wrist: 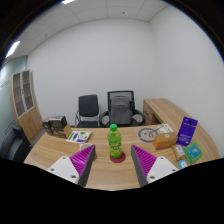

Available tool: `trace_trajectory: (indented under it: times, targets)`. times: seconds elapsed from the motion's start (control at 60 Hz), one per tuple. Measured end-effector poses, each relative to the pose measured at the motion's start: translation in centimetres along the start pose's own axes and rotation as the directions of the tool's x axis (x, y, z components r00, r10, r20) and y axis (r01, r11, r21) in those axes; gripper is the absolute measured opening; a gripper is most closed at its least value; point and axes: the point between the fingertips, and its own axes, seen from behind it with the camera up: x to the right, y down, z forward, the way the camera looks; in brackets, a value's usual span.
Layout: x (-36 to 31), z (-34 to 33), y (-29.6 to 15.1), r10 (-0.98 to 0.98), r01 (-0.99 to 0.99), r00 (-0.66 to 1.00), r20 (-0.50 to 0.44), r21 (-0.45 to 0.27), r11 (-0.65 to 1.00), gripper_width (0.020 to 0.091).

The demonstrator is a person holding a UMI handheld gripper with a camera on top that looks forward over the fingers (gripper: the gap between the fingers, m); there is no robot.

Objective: Pour water

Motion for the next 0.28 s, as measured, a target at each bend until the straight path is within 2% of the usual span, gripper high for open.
trace_trajectory:
  times: [0.283]
  targets:
    - [0.08, -0.76, -0.6, -0.011, 0.011, 1.0, 0.02, 0.005, 1.0, 0.0719]
